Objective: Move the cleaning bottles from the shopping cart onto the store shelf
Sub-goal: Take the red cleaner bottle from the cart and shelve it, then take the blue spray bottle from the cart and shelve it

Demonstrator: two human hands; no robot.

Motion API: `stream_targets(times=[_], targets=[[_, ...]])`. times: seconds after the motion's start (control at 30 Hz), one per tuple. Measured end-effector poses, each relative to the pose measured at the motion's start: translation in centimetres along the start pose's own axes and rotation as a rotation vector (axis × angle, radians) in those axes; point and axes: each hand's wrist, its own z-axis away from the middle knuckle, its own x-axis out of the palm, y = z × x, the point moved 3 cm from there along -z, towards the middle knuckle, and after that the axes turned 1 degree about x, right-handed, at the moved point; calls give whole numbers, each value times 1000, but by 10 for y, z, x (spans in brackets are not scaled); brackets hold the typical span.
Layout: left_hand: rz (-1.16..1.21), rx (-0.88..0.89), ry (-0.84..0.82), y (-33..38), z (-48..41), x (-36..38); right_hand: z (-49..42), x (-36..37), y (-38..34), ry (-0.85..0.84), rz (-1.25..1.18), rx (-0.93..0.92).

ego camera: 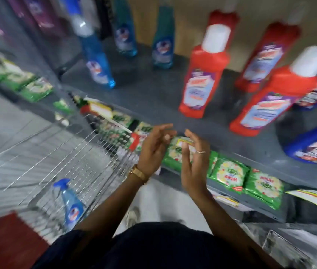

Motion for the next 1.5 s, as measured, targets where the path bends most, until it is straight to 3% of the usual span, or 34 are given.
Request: stream_targets(times=[0.1,0.23,0.37,0.43,0.53,0.77,0.87,1.03,1.23,1.43,1.5], targets=[[-170,-78,244,-40,40,-94,25,78,-18,-354,22,-29],[-342,-557,518,-128,121,-212,70,183,-38,-795,117,-35],[-511,-1123,452,-204,204,-279,112,254,-41,-1065,333,2],[-562,-1263,371,-234,233,-296,127,275,-31,-1103,517,0],[-598,-1307,306,-268,254,-305,130,278,-22,-1032,654,-29],[-420,-1429,462,-327,269,-308,132,289,-15,-1007,731,-149],[-347,-1456,463,-339,278,-304,132,288,-14,-1000,740,-167],[-100,-1444,633,-329,281,-292,133,287,-13,-985,661,-171],[38,-1247,663,-274,256,-283,127,283,-18,-1037,528,-108],[252,-791,572,-162,188,-286,97,268,-32,-1150,30,460],[301,-648,518,-115,160,-282,80,253,-43,-1166,-131,550]])
